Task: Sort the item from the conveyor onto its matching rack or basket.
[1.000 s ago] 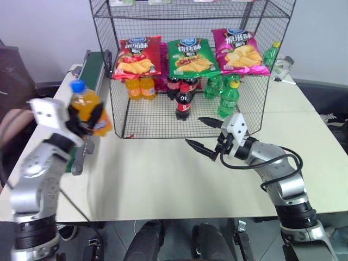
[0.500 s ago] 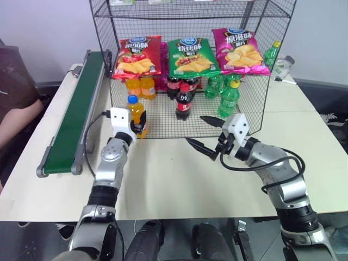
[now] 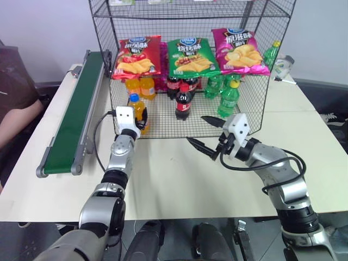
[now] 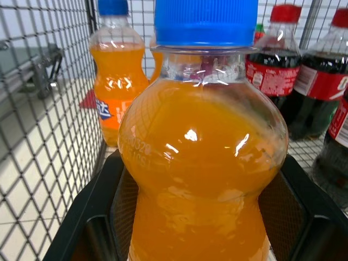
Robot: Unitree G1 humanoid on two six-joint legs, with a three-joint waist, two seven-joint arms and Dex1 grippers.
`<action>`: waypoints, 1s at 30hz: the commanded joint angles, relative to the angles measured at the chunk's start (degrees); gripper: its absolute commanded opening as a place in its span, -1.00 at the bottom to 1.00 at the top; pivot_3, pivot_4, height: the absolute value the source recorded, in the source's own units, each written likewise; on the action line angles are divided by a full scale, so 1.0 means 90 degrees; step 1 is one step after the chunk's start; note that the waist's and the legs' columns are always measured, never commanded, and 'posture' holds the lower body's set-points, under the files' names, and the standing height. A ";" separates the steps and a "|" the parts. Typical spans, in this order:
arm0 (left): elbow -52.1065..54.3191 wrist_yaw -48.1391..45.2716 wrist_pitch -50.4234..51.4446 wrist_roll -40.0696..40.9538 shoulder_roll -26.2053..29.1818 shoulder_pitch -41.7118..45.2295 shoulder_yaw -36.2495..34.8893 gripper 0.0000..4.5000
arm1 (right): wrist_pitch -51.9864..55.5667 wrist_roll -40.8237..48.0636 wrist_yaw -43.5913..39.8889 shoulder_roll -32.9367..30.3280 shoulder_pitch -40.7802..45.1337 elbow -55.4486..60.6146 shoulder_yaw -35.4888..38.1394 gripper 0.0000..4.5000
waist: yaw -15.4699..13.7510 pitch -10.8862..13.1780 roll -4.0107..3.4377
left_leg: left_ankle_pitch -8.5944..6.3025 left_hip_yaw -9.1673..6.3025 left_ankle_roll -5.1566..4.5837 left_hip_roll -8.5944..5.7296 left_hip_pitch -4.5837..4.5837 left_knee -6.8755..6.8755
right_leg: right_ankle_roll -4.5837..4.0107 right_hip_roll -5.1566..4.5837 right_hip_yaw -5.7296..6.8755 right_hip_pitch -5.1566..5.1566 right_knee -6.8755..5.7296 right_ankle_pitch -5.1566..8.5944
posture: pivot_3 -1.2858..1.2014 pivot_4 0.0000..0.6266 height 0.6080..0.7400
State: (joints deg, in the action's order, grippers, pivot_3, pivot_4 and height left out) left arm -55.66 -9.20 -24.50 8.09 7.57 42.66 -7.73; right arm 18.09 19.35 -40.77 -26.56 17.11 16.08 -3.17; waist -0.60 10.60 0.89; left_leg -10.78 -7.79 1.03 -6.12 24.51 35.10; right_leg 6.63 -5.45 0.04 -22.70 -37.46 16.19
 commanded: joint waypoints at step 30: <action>0.7346 -0.1827 0.4470 0.1672 0.1973 -0.3239 -0.0467 0.97 | 0.0065 0.0145 -0.0144 -0.0215 -0.0048 0.0370 0.0273 1.00 | 0.0059 -0.0003 -0.0005 | 0.0000 -0.0001 0.0001 0.0006 -0.0005 -0.0002 | -0.0003 -0.0002 -0.0007 -0.0001 -0.0007 0.0002 | 0.03 -0.52 1.00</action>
State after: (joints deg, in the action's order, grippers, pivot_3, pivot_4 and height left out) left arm 6.19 -23.23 12.85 20.50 23.35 14.25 -9.26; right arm 19.25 19.74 -41.74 -27.90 16.20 17.82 -2.72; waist -0.07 10.58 0.84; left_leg -10.78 -7.80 1.04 -6.06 24.47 35.04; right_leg 6.59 -5.50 -0.03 -22.72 -37.53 16.21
